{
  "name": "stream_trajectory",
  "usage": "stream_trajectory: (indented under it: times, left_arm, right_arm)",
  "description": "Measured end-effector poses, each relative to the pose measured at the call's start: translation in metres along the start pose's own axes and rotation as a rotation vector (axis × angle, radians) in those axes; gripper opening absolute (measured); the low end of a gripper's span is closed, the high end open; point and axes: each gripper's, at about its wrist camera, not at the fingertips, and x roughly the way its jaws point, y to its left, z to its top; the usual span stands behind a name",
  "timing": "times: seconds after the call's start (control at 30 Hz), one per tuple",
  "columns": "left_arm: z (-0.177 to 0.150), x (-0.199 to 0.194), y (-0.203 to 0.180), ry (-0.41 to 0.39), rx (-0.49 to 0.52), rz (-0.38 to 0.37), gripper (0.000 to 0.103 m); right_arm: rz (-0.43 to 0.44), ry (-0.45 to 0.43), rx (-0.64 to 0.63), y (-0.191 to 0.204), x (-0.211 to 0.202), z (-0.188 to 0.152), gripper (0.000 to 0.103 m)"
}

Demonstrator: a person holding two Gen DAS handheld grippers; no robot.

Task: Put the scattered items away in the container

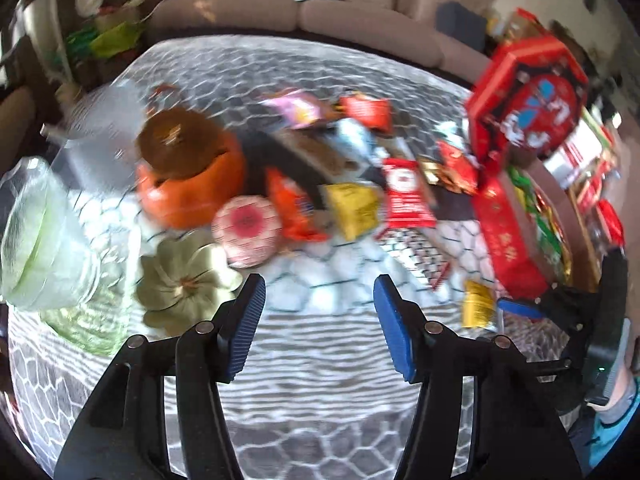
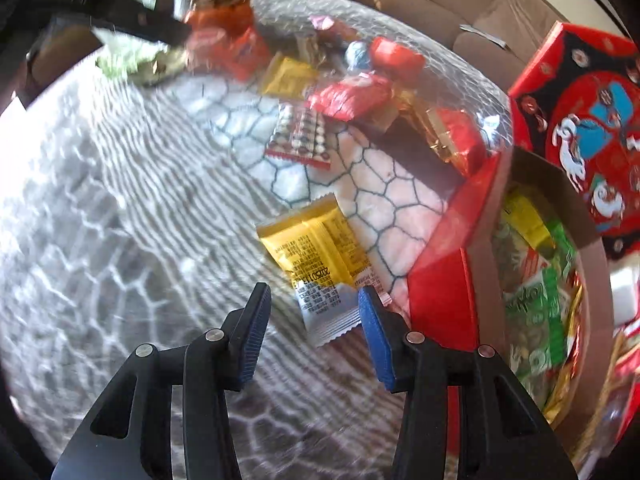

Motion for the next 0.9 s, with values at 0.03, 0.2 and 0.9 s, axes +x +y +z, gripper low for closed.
stream_trajectory:
  times: [0.03,0.2,0.9]
  left_arm:
    - [-0.001,0.003,0.006,0.006,-0.022,-0.009,0.055]
    - [0.012,0.016,-0.005,-0.003,-0.030,-0.065,0.065]
    - [0.076,0.110,-0.050,0.114,0.215,0.101,0.084]
  right_arm:
    - [0.008,-0.011,0.008,-0.003,0.001,0.001,0.039]
    - [0.152,-0.052,0.200,-0.030,-0.006,0.001,0.015]
    - [0.424,-0.188,0.483,-0.058,-0.066,-0.017,0.020]
